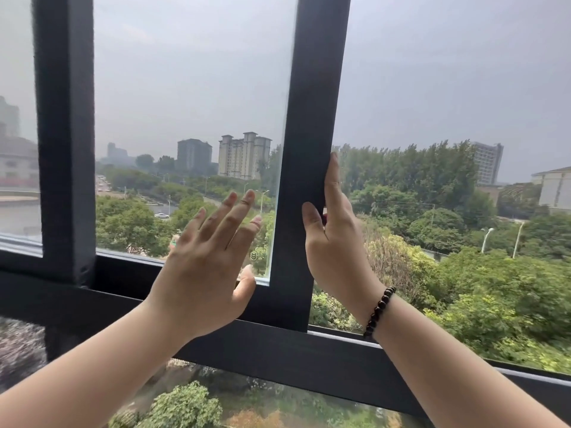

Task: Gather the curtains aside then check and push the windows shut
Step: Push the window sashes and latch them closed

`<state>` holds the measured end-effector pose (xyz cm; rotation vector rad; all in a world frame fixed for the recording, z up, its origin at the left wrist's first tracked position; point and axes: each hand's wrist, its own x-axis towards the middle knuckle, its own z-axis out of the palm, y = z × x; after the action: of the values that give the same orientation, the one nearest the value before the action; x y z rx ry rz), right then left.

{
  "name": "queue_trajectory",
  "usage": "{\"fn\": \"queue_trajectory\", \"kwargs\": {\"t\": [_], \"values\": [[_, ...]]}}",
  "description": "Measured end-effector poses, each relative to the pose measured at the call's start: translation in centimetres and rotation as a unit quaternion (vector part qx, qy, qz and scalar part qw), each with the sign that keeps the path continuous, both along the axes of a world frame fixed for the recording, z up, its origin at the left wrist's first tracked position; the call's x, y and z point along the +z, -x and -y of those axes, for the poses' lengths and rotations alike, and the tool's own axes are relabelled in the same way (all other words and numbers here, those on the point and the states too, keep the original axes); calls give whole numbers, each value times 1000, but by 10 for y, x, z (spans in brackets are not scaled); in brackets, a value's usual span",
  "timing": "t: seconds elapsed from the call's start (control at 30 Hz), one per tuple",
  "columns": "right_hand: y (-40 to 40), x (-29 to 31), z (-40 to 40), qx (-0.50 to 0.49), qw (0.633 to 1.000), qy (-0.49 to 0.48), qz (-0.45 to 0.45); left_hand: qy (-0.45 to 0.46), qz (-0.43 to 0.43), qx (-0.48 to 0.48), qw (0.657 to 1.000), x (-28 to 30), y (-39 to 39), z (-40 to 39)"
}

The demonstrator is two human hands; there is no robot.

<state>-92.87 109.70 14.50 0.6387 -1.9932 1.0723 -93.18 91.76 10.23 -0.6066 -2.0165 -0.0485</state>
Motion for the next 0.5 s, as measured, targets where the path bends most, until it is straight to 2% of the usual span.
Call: {"fn": "queue_trajectory", "kwargs": {"t": [0.27,0.37,0.5], "values": [[16,2,39,44,999,-17,-13,-36,-6,25,999,-9,11,42],[22,5,55,69,997,-19,-5,-93,-45,55,993,-6,18,57],[30,4,72,78,997,-25,-6,-201,-85,123,968,18,22,87]]}}
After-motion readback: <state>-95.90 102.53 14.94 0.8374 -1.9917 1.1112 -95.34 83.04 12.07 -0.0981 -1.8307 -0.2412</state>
